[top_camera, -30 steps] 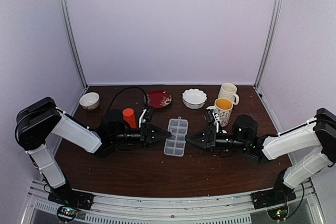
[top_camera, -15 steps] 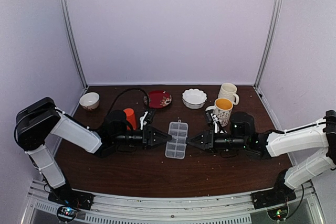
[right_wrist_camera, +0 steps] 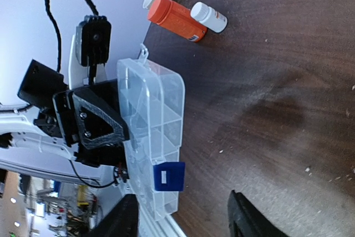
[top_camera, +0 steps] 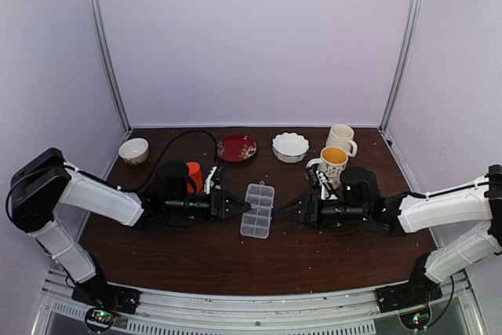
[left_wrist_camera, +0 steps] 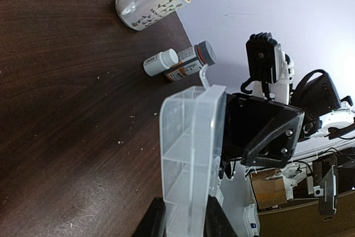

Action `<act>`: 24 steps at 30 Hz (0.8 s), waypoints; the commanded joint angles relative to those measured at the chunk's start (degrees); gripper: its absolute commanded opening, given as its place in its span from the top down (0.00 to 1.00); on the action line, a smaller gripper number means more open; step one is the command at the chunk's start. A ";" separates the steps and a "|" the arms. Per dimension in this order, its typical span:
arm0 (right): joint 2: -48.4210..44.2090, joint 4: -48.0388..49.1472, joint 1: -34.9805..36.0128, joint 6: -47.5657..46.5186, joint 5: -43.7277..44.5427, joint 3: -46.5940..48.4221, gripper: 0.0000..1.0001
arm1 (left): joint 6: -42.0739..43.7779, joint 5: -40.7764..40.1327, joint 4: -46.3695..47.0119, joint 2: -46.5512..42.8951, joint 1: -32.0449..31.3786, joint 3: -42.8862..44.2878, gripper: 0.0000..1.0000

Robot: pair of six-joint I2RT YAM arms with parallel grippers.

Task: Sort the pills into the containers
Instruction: Open the lid of the pill container.

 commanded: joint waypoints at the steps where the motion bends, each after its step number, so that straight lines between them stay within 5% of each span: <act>1: -1.63 8.37 -0.19 0.58 -1.29 -1.34 0.30 | -0.84 1.43 5.06 -0.37 0.22 1.04 0.88; 5: -1.40 12.48 -0.06 1.78 -3.91 -1.51 0.20 | -2.82 4.54 8.33 0.13 0.17 1.95 0.88; 13: 0.55 15.19 0.69 2.91 -6.91 0.01 0.22 | -3.45 6.14 8.89 0.23 0.21 2.86 0.88; 24: -1.19 19.68 0.69 5.75 -7.18 -1.89 0.61 | -3.20 5.24 7.72 -0.13 0.23 2.36 0.88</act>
